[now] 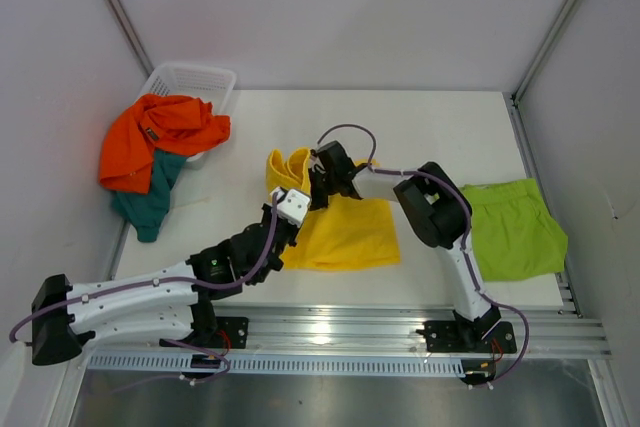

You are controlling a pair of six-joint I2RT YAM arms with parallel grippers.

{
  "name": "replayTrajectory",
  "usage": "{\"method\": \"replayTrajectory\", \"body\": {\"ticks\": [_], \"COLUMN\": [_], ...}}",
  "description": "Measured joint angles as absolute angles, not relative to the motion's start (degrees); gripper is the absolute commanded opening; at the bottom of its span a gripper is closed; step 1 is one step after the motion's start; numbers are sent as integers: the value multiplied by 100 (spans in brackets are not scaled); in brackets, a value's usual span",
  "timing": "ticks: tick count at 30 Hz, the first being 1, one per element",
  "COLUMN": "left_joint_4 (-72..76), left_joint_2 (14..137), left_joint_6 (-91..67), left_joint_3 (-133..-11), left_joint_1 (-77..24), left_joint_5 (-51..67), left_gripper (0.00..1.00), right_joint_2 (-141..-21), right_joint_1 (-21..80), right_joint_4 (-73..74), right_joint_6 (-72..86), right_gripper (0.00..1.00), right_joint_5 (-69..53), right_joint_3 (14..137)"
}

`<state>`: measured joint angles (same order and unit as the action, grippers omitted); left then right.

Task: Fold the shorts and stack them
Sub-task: Fold the shorts

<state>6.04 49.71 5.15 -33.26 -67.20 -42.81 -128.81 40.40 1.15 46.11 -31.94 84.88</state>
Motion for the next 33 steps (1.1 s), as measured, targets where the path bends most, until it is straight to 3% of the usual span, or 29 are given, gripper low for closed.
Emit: {"method": "replayTrajectory", "body": {"ticks": [7,17,25,33], "left_joint_4": [617,624,637,637], "left_joint_2": [5096,5245,5677,6055], "left_joint_6": [631,779,967,1170], "left_joint_3": [-3326,-3514,-3767,-4010], "left_joint_1": [-6759,-6917,-7164,-7391], "left_joint_5": [-4298,-4431,-4683,-4956], "left_gripper": [0,0,0,0], "right_joint_2": [-11955,-9649,-9502,-9677], "right_joint_1": [3444,2600,2397,2932], "right_joint_4": [731,1129,1273,1151], "right_joint_6": [4379,3616,3374,3389], "right_gripper": [3,4,4,3], "right_joint_5": [-3100,-2467,-2307,-1905], "right_joint_3": [8276,6366,5070,4888]}}
